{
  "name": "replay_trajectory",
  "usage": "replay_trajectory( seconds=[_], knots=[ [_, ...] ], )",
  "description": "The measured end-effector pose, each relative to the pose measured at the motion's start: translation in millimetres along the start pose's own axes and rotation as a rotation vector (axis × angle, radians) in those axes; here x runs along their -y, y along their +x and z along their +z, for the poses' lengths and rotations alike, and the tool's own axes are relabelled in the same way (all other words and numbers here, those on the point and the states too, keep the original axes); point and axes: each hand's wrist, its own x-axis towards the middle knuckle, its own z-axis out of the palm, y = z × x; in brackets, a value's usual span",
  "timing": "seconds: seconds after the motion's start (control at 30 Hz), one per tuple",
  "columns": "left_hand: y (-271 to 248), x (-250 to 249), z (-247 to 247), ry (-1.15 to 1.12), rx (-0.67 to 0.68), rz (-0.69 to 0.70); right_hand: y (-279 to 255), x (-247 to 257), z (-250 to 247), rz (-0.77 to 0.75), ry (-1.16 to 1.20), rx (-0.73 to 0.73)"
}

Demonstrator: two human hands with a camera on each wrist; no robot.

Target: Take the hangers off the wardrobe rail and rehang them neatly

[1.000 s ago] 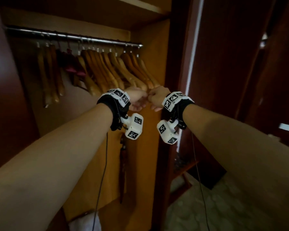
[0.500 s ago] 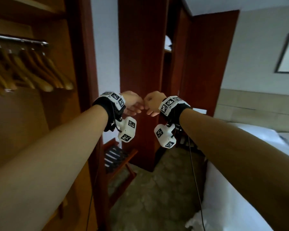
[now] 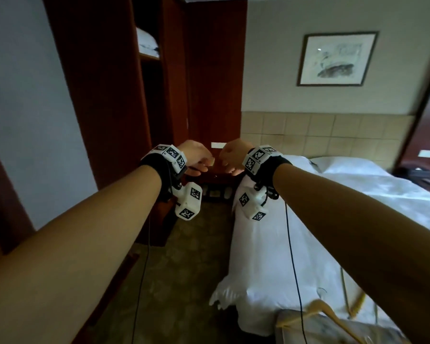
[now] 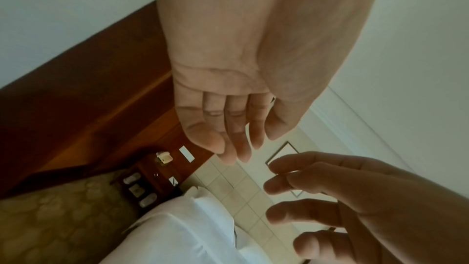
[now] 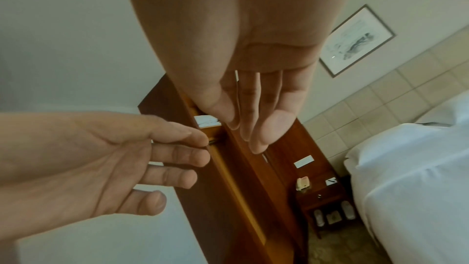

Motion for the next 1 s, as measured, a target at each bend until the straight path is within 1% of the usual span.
replay_trajectory(
  seconds=[0.13, 0.27, 0.33, 0.43, 0.57, 0.67, 0.73, 0.8, 0.87, 1.0],
  knots=[
    [28.5, -14.1, 57.4, 0.022, 0.067, -0.031, -2.4, -63.0, -26.4, 0.06, 0.023, -0.064],
    [67.4, -18.1, 113.8, 0.027, 0.153, -0.025, 3.9, -128.4, -41.8, 0.136, 0.068, -0.125],
    [91.5, -16.5, 146.0, 0.026, 0.201, -0.033, 12.6, -164.1, -49.9, 0.202, 0.077, -0.14],
    [129.9, -10.3, 196.1, 0.047, 0.306, -0.061, 28.3, -218.1, -61.1, 0.308, 0.1, -0.159],
    [182.5, 3.0, 256.9, 0.071, 0.435, -0.114, 50.9, -284.7, -71.0, 0.429, 0.108, -0.161],
    [216.4, 15.8, 298.8, 0.075, 0.558, -0.172, 63.0, -330.6, -72.4, 0.517, 0.132, -0.166],
    [233.8, 26.1, 327.2, 0.085, 0.656, -0.218, 64.5, -359.7, -70.1, 0.564, 0.176, -0.216],
    [246.9, 39.0, 356.1, 0.099, 0.737, -0.266, 61.5, -388.9, -66.6, 0.614, 0.21, -0.251],
    [255.0, 52.9, 383.3, 0.106, 0.789, -0.325, 55.2, -418.6, -62.9, 0.671, 0.228, -0.235],
    [261.1, 75.3, 432.1, 0.115, 0.838, -0.39, 35.5, -473.2, -59.5, 0.763, 0.277, -0.211]
  ],
)
